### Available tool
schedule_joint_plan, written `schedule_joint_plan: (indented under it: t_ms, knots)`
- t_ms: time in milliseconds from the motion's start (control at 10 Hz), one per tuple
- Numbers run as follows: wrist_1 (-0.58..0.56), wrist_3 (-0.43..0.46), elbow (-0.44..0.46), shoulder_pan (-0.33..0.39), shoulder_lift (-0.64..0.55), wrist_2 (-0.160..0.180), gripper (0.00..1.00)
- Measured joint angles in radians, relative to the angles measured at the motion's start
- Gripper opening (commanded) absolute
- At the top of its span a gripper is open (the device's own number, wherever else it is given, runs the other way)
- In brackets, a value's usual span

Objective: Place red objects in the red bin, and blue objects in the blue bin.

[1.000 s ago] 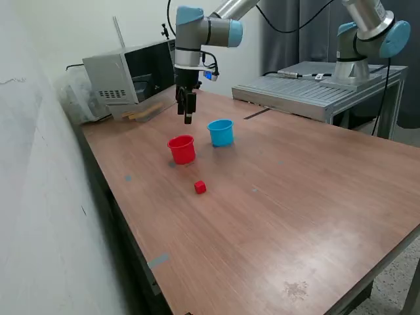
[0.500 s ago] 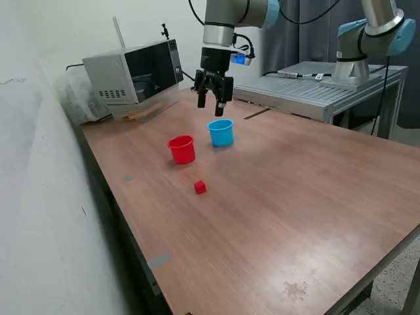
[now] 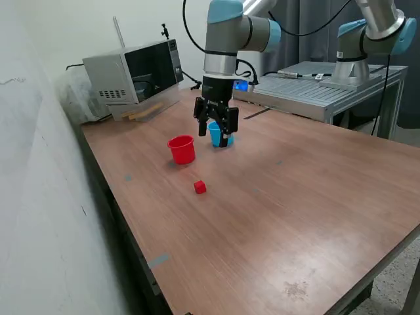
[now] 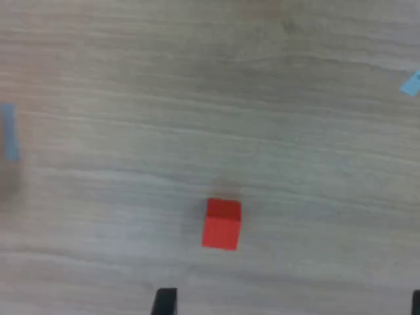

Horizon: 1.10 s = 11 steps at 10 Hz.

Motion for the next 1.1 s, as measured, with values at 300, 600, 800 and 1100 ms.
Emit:
schedule_joint_plan:
  t_ms: [300, 600, 800, 1100]
  knots:
    - [-0.004, 0.003, -0.071, 0.004, 0.093, 0.004, 1.0]
    - [-0.01, 0.007, -0.135, 0.002, 0.175, 0.004, 1.0]
    - [-0.016, 0.014, -0.169, -0.005, 0.222, 0.005, 1.0]
    - [-0.024, 0.02, -0.203, -0.017, 0.258, 0.005, 1.0]
